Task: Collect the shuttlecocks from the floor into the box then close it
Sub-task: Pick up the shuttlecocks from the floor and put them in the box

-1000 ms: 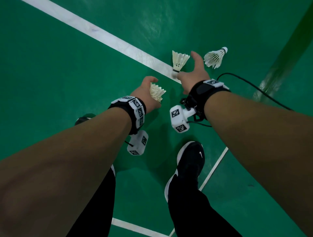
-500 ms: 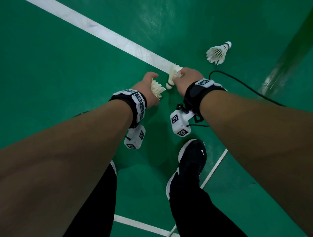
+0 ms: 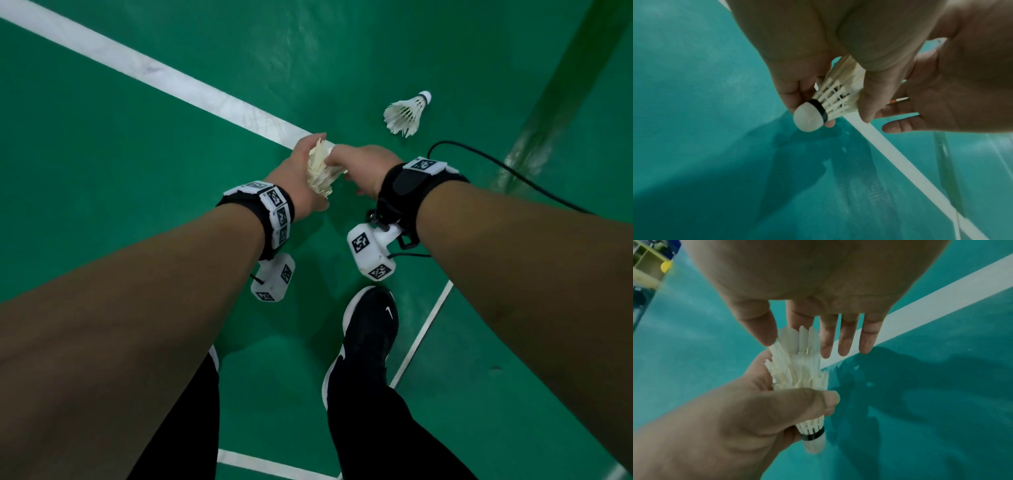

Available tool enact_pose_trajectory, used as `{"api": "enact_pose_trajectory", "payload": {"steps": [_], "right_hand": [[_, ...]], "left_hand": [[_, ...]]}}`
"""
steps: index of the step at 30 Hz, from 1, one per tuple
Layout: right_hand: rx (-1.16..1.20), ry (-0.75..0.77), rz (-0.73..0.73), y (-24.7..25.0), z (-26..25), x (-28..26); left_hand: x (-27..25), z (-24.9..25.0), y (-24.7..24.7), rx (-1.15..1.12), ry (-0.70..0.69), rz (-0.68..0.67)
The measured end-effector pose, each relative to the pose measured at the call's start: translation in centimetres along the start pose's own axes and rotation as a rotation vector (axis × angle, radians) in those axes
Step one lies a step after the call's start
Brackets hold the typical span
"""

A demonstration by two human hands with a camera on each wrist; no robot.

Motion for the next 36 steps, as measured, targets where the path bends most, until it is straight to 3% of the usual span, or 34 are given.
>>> {"api": "enact_pose_trajectory", "payload": {"steps": [4, 7, 12, 15, 17, 22, 28, 36], "right_hand": [[0.03, 0.014, -0.051, 1.2, 1.0, -0.7], [0.012, 0.069, -0.003, 2.3, 1.0, -1.0], [-0.032, 0.194, 0.429, 5.8, 2.0, 0.4], [-0.198, 0.196, 0.568, 6.5, 3.1, 0.7], [-0.37, 0.18, 0.543, 6.7, 3.7, 0.6], [-0.505, 0.12, 0.223, 6.3, 4.1, 1.5], [-0.478, 0.131, 0.294, 7.2, 1.4, -0.7], [-0.417, 0.15, 0.254, 4.1, -1.1, -2.2]], "left_hand": [[-0.2, 1.1, -0.5, -0.083, -0.028, -0.005], [0.1, 1.2, -1.0, -0.05, -0.027, 0.003], [1.1, 1.4, -2.2, 0.005, -0.008, -0.019], [1.5, 1.0, -2.4, 0.056, -0.005, -0.023], [1.7, 0.6, -2.5, 0.082, -0.001, -0.026], [2.5, 1.1, -2.0, 0.167, -0.017, -0.039], [1.7, 2.5, 0.0, 0.327, -0.088, -0.018], [0.6, -1.0, 1.3, 0.249, -0.035, 0.004]]}}
Point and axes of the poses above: each hand's wrist, its own x-axis towards the middle knuckle, its own y-axis out of the back of the hand, z = x × y, the point moved 3 cm from there along x, towards the middle knuckle, and after that the axes turned 9 degrees about z, right-handed, at the moved point
